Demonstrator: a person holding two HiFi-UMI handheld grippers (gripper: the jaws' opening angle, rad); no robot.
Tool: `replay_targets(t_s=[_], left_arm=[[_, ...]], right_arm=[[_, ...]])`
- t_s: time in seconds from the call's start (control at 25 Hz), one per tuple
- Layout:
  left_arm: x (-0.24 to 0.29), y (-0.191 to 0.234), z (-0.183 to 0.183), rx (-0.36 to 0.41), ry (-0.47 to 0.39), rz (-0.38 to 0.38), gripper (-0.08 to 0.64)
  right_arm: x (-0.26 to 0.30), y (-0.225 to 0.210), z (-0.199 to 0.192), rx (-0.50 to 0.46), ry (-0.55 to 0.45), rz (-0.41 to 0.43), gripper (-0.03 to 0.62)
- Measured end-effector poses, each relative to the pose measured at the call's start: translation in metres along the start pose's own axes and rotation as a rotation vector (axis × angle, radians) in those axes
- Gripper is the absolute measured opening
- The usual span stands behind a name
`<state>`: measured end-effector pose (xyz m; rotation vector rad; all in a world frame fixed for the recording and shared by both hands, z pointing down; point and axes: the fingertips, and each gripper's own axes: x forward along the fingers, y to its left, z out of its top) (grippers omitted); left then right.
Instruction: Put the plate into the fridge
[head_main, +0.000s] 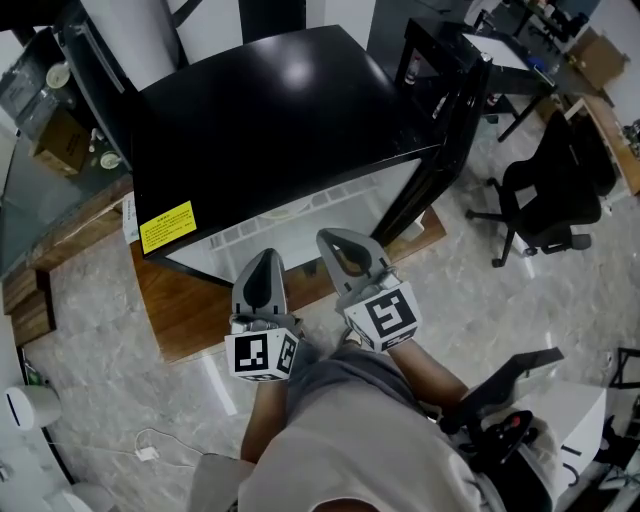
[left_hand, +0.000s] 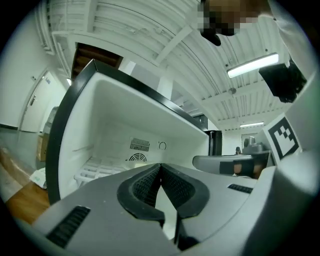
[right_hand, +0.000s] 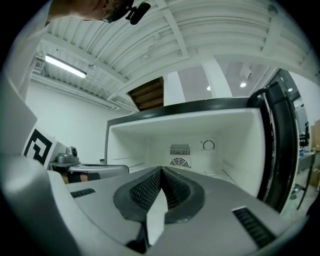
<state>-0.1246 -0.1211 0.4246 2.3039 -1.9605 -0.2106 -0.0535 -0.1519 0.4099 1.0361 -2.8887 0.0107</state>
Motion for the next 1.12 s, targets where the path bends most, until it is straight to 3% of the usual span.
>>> replay_targets(t_s=[0.24, 0.44, 1.12], left_arm=[[-0.008, -0.028, 0.007, 0.019, 0.014, -0.018, 0.02], [-0.01, -0.038, 0.013, 0.042, 0.01, 0.013, 0.02], [-0.04, -0.077, 0.011, 0.047, 0.009, 0.112, 0.02]], right_arm=[[-0.029, -0.015, 0.006, 0.004, 0.006, -0.074, 0.017], [-0.043, -0.018, 0.014, -0.021, -0.026, -0.108, 0.017], [-0.095, -0.011, 0.014, -0.029, -0.056, -0.142, 0.017]])
